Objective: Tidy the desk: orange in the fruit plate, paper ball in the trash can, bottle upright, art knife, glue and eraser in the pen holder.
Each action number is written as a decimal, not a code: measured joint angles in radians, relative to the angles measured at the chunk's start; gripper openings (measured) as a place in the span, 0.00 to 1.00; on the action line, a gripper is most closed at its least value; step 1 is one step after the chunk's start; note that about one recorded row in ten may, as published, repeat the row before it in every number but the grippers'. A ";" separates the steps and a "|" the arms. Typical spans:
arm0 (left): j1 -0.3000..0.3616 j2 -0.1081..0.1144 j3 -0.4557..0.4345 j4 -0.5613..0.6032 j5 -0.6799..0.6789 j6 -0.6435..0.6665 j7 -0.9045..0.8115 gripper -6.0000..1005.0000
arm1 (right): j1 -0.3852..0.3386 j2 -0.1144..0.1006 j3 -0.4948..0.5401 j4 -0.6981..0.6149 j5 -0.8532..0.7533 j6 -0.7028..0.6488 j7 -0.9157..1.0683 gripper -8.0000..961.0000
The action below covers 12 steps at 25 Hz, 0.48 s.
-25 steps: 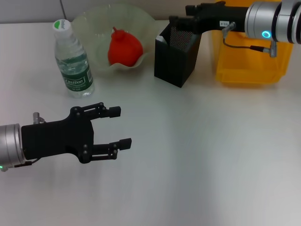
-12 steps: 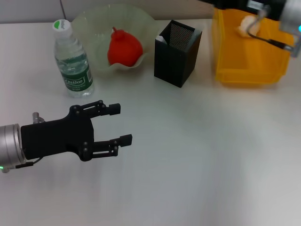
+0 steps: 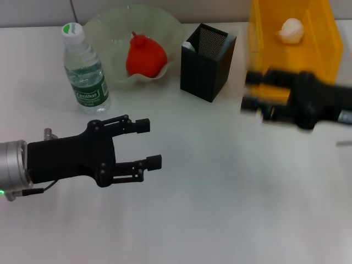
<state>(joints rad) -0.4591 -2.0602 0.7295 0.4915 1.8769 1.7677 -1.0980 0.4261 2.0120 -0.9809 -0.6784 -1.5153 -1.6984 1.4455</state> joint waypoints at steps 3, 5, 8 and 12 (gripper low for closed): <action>-0.008 0.000 0.003 -0.001 0.009 0.000 -0.012 0.80 | -0.001 0.015 -0.004 0.010 -0.115 -0.008 -0.046 0.73; -0.009 0.000 0.003 -0.001 0.013 0.000 -0.013 0.80 | 0.006 0.022 0.000 0.024 -0.175 -0.002 -0.079 0.73; -0.011 0.000 0.003 -0.001 0.034 -0.006 -0.014 0.80 | 0.021 0.025 0.000 0.063 -0.205 0.005 -0.137 0.73; -0.017 0.000 0.003 -0.004 0.061 -0.013 -0.016 0.80 | 0.036 0.030 -0.005 0.117 -0.220 0.038 -0.212 0.73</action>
<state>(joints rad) -0.4758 -2.0601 0.7325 0.4878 1.9375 1.7551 -1.1141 0.4617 2.0423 -0.9862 -0.5618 -1.7352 -1.6608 1.2338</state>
